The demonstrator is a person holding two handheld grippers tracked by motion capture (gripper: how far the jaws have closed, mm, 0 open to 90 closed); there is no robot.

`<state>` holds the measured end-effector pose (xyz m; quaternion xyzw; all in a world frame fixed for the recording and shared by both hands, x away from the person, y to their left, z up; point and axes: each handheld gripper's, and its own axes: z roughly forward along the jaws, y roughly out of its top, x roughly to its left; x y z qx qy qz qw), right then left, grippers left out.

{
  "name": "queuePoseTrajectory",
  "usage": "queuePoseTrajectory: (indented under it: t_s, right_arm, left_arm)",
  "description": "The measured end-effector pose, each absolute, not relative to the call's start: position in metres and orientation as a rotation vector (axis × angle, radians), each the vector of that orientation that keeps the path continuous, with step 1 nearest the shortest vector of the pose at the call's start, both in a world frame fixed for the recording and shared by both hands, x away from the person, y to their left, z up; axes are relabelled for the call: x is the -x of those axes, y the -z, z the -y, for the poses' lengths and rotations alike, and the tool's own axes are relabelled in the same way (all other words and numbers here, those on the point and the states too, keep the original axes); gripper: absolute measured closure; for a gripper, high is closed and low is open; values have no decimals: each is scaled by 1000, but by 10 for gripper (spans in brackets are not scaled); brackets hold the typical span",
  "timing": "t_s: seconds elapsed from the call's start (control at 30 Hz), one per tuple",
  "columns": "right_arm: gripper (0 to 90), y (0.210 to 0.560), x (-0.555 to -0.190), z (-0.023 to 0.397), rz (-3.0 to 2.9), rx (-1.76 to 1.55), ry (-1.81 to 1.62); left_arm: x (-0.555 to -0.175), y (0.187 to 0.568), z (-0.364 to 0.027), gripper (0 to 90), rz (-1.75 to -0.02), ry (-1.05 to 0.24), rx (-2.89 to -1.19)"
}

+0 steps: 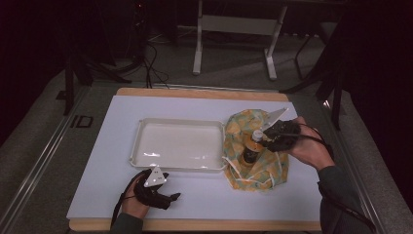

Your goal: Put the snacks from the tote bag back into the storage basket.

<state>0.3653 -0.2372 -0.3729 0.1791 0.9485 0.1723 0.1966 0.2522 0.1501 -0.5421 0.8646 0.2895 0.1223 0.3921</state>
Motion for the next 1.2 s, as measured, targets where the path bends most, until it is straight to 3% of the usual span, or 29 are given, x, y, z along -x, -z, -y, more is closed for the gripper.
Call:
queuePoseTrajectory:
  t_s: [1.03, 1.2]
  right_arm:
    - [468, 366, -400, 210, -2712, -608, -420]
    - [482, 365, -406, 203, -2754, -621, -395]
  left_arm:
    - [-252, 542, -150, 181, -731, -305, -2200]
    - [-252, 542, -150, 181, -731, -304, -2198]
